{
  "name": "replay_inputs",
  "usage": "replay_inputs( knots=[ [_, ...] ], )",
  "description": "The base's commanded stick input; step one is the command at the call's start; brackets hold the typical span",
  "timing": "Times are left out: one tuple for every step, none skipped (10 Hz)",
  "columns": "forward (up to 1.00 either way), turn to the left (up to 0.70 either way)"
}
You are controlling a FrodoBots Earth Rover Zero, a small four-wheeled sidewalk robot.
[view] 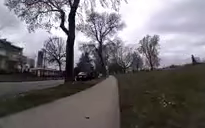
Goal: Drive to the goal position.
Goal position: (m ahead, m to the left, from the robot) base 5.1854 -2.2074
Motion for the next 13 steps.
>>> replay_inputs(
  knots=[
    [1.00,0.00],
    [1.00,0.00],
    [1.00,0.00],
    [1.00,0.00],
    [1.00,0.00],
    [1.00,0.00],
    [1.00,0.00],
    [1.00,-0.13],
    [1.00,-0.40],
    [1.00,-0.39],
    [1.00,-0.26],
    [1.00,0.00],
    [1.00,0.00]
  ],
)
